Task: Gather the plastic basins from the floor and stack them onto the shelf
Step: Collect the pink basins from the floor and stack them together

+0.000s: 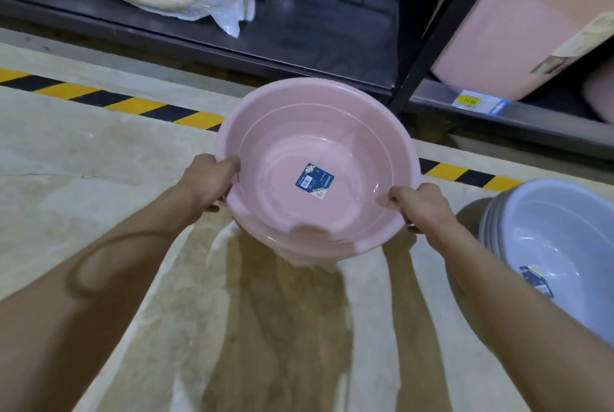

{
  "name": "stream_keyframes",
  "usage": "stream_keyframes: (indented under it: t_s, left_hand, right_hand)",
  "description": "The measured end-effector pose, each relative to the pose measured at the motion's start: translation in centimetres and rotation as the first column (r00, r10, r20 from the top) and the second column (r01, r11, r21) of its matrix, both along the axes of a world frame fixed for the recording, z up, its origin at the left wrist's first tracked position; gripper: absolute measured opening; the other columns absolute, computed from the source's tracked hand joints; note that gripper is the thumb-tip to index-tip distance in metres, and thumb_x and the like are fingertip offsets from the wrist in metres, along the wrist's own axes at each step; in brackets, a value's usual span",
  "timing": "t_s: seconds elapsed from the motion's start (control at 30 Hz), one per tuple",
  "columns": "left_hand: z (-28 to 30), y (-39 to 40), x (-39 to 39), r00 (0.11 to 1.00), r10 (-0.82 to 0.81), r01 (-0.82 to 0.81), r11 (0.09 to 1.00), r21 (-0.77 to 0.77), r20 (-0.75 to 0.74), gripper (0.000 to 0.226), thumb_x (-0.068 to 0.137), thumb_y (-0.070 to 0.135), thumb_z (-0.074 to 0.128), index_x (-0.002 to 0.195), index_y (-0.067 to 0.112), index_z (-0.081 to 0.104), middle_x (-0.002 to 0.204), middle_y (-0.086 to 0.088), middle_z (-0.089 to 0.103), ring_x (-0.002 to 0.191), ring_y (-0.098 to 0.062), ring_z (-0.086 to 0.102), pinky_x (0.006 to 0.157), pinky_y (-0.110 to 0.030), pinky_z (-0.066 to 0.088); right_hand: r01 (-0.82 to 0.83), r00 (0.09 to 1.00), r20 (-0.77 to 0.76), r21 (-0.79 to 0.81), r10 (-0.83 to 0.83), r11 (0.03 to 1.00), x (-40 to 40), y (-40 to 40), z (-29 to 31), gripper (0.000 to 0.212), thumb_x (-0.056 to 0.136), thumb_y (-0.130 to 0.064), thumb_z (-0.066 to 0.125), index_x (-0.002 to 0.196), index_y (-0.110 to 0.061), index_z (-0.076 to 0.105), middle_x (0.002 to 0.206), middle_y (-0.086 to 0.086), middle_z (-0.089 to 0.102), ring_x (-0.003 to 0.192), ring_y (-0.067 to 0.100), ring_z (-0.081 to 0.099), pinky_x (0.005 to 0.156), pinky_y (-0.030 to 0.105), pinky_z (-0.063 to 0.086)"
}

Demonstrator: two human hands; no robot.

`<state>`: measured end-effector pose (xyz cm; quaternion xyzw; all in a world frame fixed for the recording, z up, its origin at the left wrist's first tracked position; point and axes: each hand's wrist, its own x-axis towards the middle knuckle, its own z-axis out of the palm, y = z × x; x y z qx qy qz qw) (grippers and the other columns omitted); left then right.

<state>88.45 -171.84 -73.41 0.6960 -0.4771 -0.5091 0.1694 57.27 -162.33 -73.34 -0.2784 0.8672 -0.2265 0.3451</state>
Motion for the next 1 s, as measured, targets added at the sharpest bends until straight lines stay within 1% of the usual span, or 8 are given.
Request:
stream_keyframes:
  t_s: [0.13, 0.33, 0.53, 0.63, 0.7, 0.77, 0.9, 1.0]
  left_hand:
    - [-0.5, 0.2, 0.1, 0.991, 0.07, -0.058, 0.993, 0.103, -0.117, 0.035, 0.087, 0.033, 0.056, 0.105, 0.005, 0.068, 0.085, -0.014, 0.07, 0.073, -0.033, 0.066, 0.089, -0.048, 0.059]
    - [-0.3, 0.5, -0.7, 0.964, 0.182, -0.167, 0.982, 0.092, -0.193, 0.029, 0.088, 0.022, 0.07, 0.111, 0.003, 0.068, 0.092, -0.013, 0.078, 0.075, -0.03, 0.072, 0.06, -0.031, 0.058]
    - [1.6, 0.7, -0.7, 0.966, 0.196, -0.193, 0.981, 0.037, -0.166, 0.028, 0.087, 0.014, 0.063, 0.111, 0.0, 0.066, 0.104, -0.019, 0.074, 0.08, -0.032, 0.07, 0.061, -0.032, 0.059]
    - [3.7, 0.5, -1.3, 0.97, 0.172, -0.177, 0.984, -0.014, -0.172, 0.021, 0.086, 0.014, 0.062, 0.104, 0.004, 0.065, 0.1, -0.016, 0.075, 0.077, -0.028, 0.07, 0.06, -0.031, 0.059]
    - [5.6, 0.3, -2.0, 0.973, 0.148, -0.16, 0.986, -0.052, -0.179, 0.008, 0.086, 0.014, 0.062, 0.092, 0.01, 0.065, 0.09, -0.011, 0.077, 0.071, -0.025, 0.07, 0.054, -0.028, 0.058]
    - [7.6, 0.4, -3.1, 0.974, 0.108, -0.123, 0.99, -0.066, -0.198, 0.008, 0.087, 0.014, 0.062, 0.092, 0.01, 0.066, 0.08, -0.007, 0.079, 0.068, -0.023, 0.071, 0.046, -0.026, 0.059]
    - [11.1, 1.2, -6.5, 0.977, 0.028, -0.048, 0.995, -0.089, -0.212, 0.008, 0.088, 0.018, 0.064, 0.095, 0.014, 0.063, 0.088, -0.01, 0.077, 0.055, -0.018, 0.074, 0.039, -0.022, 0.055]
    - [12.9, 2.5, -9.6, 0.975, -0.059, 0.034, 0.993, -0.117, -0.216, 0.016, 0.088, 0.018, 0.064, 0.103, 0.013, 0.065, 0.094, -0.01, 0.077, 0.066, -0.021, 0.074, 0.04, -0.022, 0.055]
  right_hand:
    - [0.06, 0.995, 0.084, -0.021, -0.058, 0.998, -0.1, -0.1, -0.2, 0.03, 0.079, -0.028, 0.065, 0.102, -0.009, 0.066, 0.096, 0.016, 0.072, 0.092, 0.035, 0.071, 0.072, 0.04, 0.058]
    - [0.147, 0.986, 0.093, -0.084, -0.139, 0.986, 0.5, 0.2, -0.6, 0.011, 0.083, -0.023, 0.063, 0.083, -0.013, 0.059, 0.095, 0.014, 0.069, 0.089, 0.035, 0.068, 0.076, 0.044, 0.06]
    - [0.155, 0.985, 0.094, -0.117, -0.144, 0.981, 0.3, 0.2, 0.3, 0.012, 0.078, -0.025, 0.063, 0.083, -0.014, 0.061, 0.096, 0.013, 0.068, 0.086, 0.032, 0.066, 0.064, 0.036, 0.053]
    - [0.193, 0.979, 0.098, -0.186, -0.178, 0.963, -0.3, 0.1, 2.1, 0.01, 0.077, -0.024, 0.064, 0.08, -0.016, 0.059, 0.092, 0.01, 0.066, 0.086, 0.033, 0.065, 0.063, 0.034, 0.052]
    - [0.226, 0.973, 0.098, -0.227, -0.209, 0.947, -1.0, 0.3, 3.9, 0.01, 0.077, -0.024, 0.066, 0.079, -0.016, 0.06, 0.091, 0.009, 0.066, 0.082, 0.031, 0.064, 0.059, 0.032, 0.049]
    - [0.271, 0.962, 0.115, -0.266, -0.248, 0.925, -2.1, 0.7, 6.1, 0.015, 0.074, -0.023, 0.068, 0.084, -0.012, 0.066, 0.089, 0.008, 0.067, 0.074, 0.026, 0.063, 0.054, 0.029, 0.046]
    - [0.331, 0.943, 0.145, -0.335, -0.299, 0.882, -5.1, 3.1, 10.3, 0.014, 0.072, -0.022, 0.069, 0.083, -0.015, 0.062, 0.093, 0.01, 0.07, 0.076, 0.025, 0.067, 0.05, 0.026, 0.045]
    - [0.39, 0.921, 0.161, -0.361, -0.355, 0.847, -7.4, 6.3, 12.7, 0.033, 0.072, -0.019, 0.068, 0.103, -0.006, 0.065, 0.103, 0.016, 0.071, 0.088, 0.032, 0.07, 0.059, 0.032, 0.054]
